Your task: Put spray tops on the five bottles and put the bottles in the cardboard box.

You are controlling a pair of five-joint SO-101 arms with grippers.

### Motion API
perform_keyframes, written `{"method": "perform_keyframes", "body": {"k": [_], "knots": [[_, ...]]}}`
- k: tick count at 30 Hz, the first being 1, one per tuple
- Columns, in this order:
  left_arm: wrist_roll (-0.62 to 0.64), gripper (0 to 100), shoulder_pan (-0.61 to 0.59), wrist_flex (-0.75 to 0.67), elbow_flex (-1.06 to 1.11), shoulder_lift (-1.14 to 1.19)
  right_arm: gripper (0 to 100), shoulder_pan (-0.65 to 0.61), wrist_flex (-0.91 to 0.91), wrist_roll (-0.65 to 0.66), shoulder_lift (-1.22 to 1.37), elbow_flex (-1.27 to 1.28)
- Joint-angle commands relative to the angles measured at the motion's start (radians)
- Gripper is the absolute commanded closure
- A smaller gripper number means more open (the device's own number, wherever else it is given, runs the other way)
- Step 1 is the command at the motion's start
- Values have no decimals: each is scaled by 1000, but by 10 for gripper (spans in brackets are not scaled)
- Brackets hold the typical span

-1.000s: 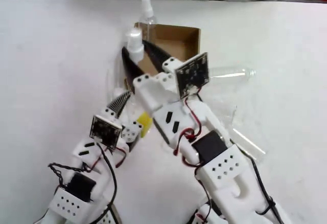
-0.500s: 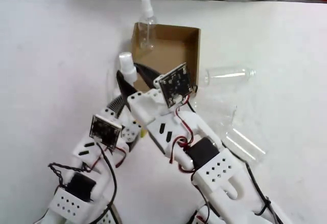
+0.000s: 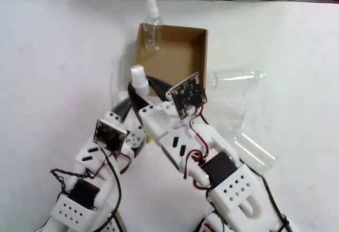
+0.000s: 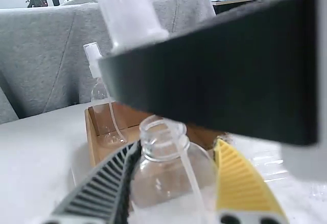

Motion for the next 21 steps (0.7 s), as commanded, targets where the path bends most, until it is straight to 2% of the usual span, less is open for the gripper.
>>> {"method": "perform_keyframes", "body": {"k": [1, 11, 17, 21], "knots": [[-5, 976, 7, 2, -5, -22, 982, -10, 18, -9, -25, 0], [-5, 976, 7, 2, -5, -22, 974, -64, 19, -9, -27, 31], [-5, 976, 7, 2, -5, -22, 828, -64, 61, -9, -35, 23], [-5, 976, 7, 2, -5, -22, 785, -64, 68, -9, -35, 9]]}}
